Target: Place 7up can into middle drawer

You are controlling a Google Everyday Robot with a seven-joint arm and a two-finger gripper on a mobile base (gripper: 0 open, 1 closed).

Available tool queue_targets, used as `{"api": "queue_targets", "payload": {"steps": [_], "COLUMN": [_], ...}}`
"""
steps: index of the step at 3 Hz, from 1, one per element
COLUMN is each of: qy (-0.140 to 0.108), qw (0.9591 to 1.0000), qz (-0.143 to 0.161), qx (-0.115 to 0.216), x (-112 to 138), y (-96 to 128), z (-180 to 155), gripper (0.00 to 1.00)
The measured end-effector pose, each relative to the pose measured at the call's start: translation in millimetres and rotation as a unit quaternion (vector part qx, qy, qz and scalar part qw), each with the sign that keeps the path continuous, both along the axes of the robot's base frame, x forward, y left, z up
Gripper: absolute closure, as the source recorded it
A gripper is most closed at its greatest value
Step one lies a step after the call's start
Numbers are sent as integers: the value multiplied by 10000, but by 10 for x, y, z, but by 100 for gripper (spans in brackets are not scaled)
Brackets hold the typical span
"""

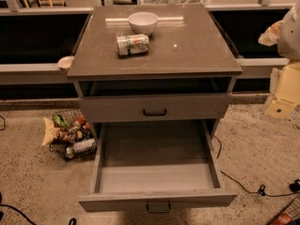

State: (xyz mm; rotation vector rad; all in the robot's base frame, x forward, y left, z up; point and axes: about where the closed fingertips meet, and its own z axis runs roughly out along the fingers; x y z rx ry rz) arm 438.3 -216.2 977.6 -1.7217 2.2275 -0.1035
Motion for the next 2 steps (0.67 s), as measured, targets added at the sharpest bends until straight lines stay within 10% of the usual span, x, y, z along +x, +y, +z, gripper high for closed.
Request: {"api": "queue_targets", "payload": {"steps": [2], "qy": [-275], "qw": [9985], "qz": [449], "qx": [175], "x": [431], "y": [185], "z": [-84], "gripper": [0]}}
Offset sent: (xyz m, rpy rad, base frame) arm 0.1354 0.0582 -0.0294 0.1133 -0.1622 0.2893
